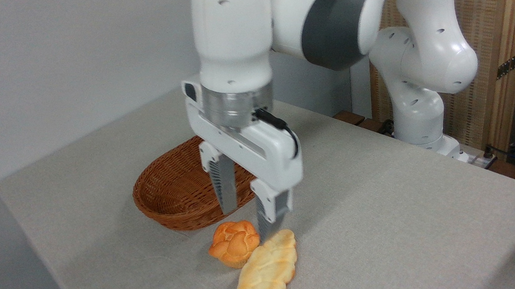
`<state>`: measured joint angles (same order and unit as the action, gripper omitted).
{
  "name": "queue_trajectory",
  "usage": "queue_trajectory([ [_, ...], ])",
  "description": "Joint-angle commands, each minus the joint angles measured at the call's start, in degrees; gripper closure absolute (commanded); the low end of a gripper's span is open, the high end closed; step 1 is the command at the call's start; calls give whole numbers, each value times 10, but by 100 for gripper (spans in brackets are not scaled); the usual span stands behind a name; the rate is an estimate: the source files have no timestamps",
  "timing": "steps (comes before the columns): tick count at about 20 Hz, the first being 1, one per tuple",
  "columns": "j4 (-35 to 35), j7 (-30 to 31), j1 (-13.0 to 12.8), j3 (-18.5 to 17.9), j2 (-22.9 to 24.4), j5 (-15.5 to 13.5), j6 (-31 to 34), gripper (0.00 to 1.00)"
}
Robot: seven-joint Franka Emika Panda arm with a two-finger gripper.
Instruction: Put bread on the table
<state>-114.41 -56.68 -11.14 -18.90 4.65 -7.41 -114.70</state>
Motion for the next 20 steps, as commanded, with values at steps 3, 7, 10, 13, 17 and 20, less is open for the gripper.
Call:
queue_trajectory([
  [3,7,96,-6,62,6,-7,4,0],
  [7,21,146,-6,105,6,-4,4,0],
  [10,41,163,-6,134,6,-7,5,0],
  [13,52,163,-6,155,6,-7,11,0],
  [17,76,200,-6,164,6,-1,24,0],
  [20,99,201,-5,160,5,1,61,0],
])
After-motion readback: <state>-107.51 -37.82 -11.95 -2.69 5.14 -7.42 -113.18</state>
